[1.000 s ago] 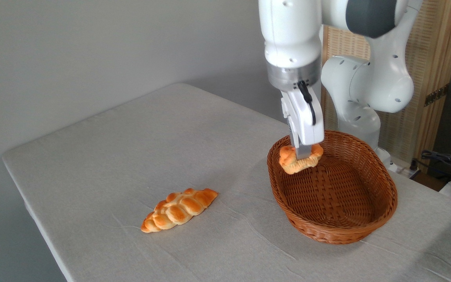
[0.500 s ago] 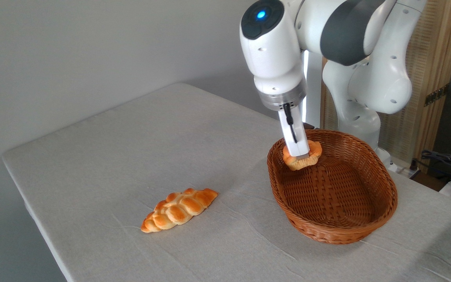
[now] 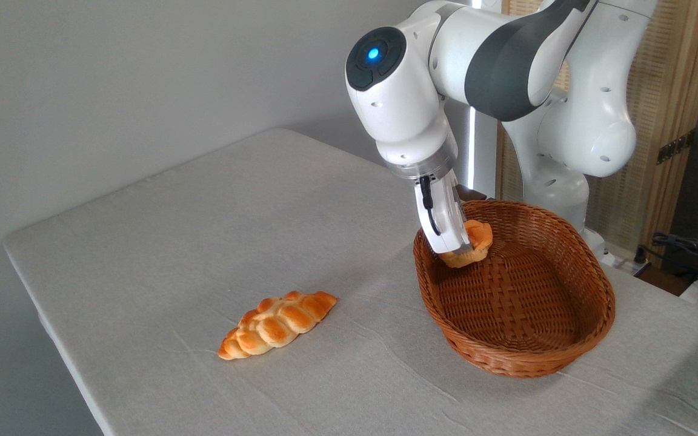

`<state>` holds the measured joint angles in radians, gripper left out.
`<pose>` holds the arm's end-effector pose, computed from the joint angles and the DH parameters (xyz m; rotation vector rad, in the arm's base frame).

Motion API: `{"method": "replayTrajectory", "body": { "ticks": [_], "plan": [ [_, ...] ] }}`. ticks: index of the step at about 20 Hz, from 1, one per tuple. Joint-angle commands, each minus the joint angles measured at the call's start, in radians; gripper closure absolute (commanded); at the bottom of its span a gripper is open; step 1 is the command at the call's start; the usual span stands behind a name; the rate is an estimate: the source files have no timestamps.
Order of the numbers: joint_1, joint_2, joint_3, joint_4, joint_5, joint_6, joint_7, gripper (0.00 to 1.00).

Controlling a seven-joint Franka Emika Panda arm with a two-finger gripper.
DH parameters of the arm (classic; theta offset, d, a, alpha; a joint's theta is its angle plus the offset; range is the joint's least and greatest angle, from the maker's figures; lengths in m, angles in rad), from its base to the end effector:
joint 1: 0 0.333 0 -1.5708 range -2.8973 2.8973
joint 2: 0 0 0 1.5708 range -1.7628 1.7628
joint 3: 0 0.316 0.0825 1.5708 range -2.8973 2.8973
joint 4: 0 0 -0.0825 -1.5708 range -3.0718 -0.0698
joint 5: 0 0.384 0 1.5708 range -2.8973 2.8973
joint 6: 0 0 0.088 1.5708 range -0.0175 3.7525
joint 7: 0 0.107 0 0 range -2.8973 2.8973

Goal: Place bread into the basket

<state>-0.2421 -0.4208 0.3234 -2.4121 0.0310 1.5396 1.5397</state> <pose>0.3635 0.0362 0.4307 1.9656 -1.8731 -0.3583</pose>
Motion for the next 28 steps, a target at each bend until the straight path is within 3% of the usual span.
{"method": "replayTrajectory", "body": {
  "ticks": [1,8,10,13,17,21,23,26,28],
  "plan": [
    [-0.009,-0.001,0.014,0.005,0.000,-0.007,0.016,0.00],
    [-0.009,-0.003,0.014,0.014,-0.002,-0.009,0.011,0.00],
    [-0.006,-0.001,0.014,0.051,-0.043,-0.018,-0.001,0.00],
    [-0.005,0.030,0.011,0.181,-0.152,-0.022,-0.103,0.00],
    [-0.040,0.082,0.000,0.368,-0.163,-0.021,-0.170,0.00],
    [-0.077,0.170,-0.007,0.539,-0.169,-0.004,-0.422,0.00],
    [-0.077,0.227,-0.049,0.629,-0.152,-0.003,-0.524,0.00],
    [-0.075,0.289,-0.076,0.726,-0.131,0.025,-0.574,0.00],
    [-0.053,0.335,-0.121,0.787,-0.131,0.025,-0.700,0.00]
  ]
}}
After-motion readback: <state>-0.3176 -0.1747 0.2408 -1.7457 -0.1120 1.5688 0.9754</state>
